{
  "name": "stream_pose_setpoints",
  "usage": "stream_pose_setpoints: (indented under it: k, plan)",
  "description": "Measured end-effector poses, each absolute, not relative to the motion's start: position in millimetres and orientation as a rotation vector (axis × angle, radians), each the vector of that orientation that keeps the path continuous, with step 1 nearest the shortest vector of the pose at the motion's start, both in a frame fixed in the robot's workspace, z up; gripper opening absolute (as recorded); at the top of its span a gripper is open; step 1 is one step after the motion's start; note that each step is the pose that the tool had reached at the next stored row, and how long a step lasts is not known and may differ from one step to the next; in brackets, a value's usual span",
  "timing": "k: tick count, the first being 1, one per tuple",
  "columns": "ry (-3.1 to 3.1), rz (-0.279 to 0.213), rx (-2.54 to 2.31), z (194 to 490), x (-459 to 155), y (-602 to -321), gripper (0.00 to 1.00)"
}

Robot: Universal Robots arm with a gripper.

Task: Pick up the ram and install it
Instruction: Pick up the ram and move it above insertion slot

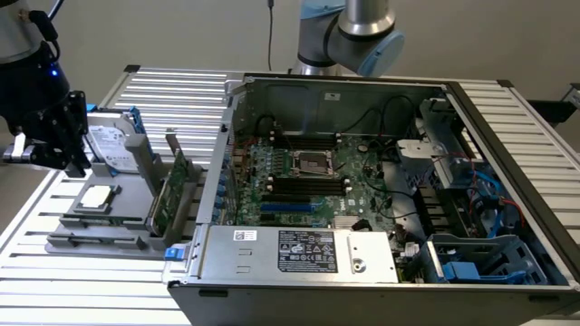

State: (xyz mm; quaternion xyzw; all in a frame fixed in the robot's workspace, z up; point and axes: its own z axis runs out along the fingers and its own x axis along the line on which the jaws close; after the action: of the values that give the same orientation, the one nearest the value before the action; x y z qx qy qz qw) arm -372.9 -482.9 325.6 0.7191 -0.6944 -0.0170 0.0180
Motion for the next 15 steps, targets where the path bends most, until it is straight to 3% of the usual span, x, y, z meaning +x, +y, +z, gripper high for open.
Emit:
stream_pose_setpoints:
  k: [11, 14, 15]
  plan:
    - [-2.152, -0.053, 2.238, 306, -376, -492, 0.26]
    - [-2.151, -0.053, 2.239, 301, -376, -495, 0.38]
    - [-2.151, -0.053, 2.239, 299, -377, -497, 0.38]
